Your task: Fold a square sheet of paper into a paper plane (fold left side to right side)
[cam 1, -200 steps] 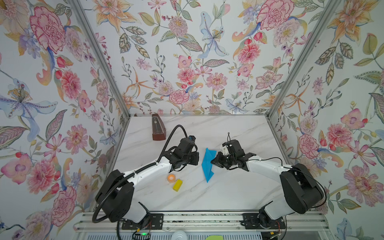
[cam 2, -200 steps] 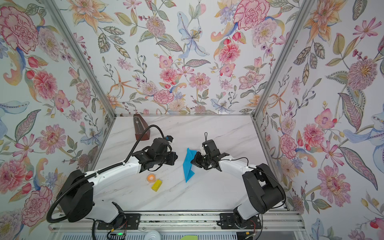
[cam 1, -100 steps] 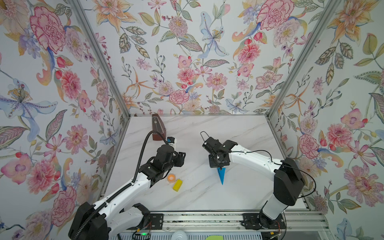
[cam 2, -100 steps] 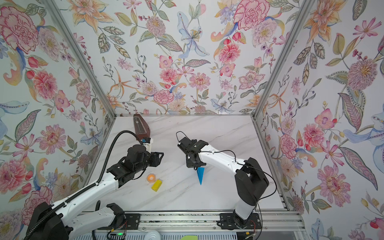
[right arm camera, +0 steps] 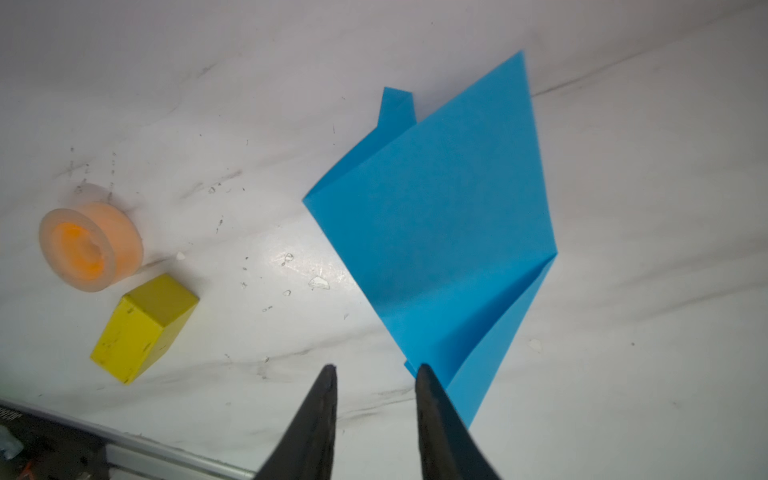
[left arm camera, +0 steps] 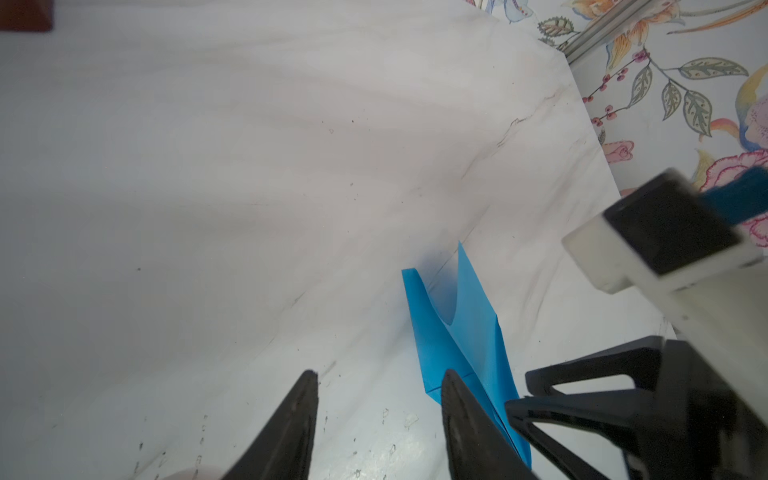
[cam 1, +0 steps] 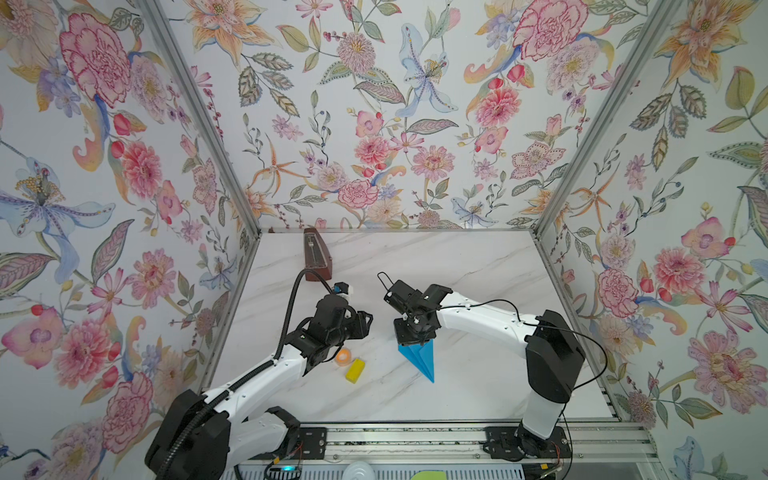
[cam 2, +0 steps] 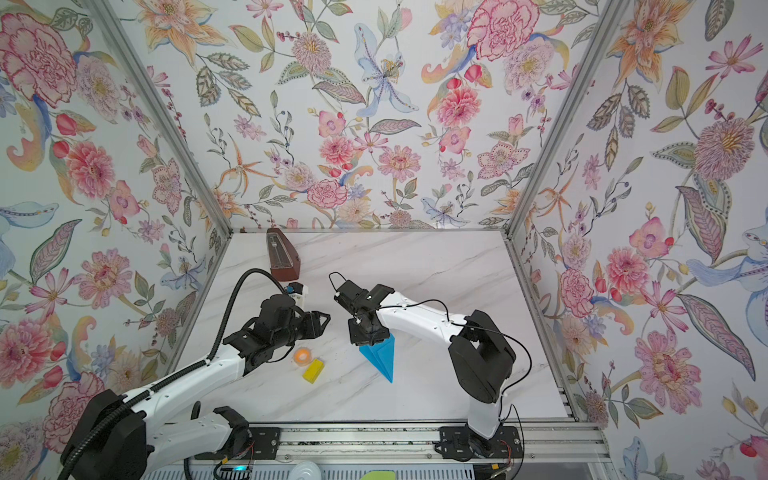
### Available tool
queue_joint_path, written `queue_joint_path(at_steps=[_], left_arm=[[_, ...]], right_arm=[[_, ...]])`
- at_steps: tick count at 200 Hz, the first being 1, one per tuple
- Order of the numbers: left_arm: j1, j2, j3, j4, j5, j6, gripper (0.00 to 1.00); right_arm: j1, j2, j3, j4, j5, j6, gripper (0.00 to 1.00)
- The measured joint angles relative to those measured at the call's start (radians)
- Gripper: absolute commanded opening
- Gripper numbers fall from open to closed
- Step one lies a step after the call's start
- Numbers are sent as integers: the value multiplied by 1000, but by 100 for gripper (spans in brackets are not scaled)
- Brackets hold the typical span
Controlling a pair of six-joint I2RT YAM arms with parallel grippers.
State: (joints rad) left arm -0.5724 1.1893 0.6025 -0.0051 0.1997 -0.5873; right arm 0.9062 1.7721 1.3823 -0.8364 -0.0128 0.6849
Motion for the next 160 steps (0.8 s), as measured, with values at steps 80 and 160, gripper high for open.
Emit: queue_joint_path(at_steps=[80, 160], left_arm=[[-163, 283, 18, 123, 74, -98, 26], [-176, 227, 8, 166, 83, -144, 45]], right_arm=[[-217, -232, -424, 192, -174, 4, 15], [-159, -222, -607, 410, -315, 72, 6]])
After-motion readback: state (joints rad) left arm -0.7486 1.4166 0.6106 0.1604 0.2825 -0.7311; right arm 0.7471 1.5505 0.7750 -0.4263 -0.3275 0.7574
